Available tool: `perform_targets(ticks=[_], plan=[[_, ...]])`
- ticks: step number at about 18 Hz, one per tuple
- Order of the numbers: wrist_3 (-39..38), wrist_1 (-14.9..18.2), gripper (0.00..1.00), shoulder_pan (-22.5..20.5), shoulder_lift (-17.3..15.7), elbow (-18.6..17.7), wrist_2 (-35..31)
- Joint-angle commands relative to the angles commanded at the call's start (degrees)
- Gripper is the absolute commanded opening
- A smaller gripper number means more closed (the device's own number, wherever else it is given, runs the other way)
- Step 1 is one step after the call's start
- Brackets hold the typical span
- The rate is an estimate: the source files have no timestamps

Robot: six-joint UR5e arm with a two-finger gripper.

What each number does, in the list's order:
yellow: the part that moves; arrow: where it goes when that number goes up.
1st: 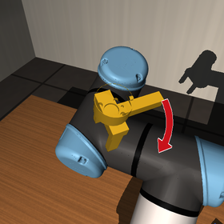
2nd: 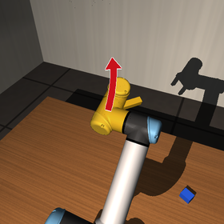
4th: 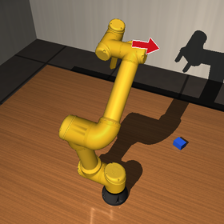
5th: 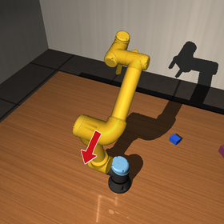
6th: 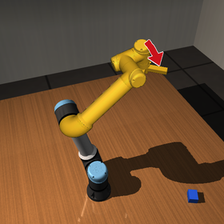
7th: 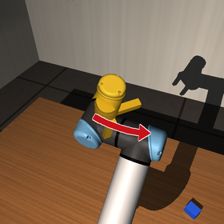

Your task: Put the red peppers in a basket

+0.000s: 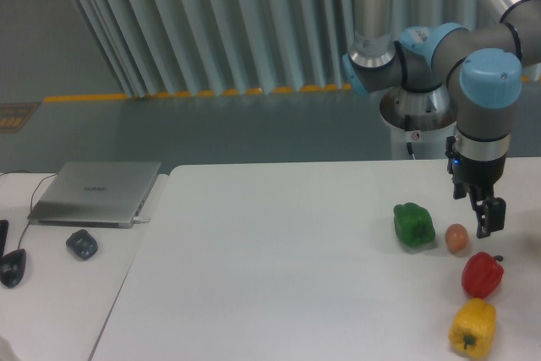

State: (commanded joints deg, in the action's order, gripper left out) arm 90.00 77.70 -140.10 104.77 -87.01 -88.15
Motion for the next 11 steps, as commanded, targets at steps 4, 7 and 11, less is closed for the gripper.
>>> perform_targets(ticks=[4, 7, 11], plan=[[-0.3, -0.2, 1.0, 0.0, 0.0, -0.1, 0.0], [-2.6, -1.6, 1.0, 0.3, -0.1, -0.3, -0.1], [-10.8, -7.4, 1.0, 1.7, -0.1, -2.7, 0.0]])
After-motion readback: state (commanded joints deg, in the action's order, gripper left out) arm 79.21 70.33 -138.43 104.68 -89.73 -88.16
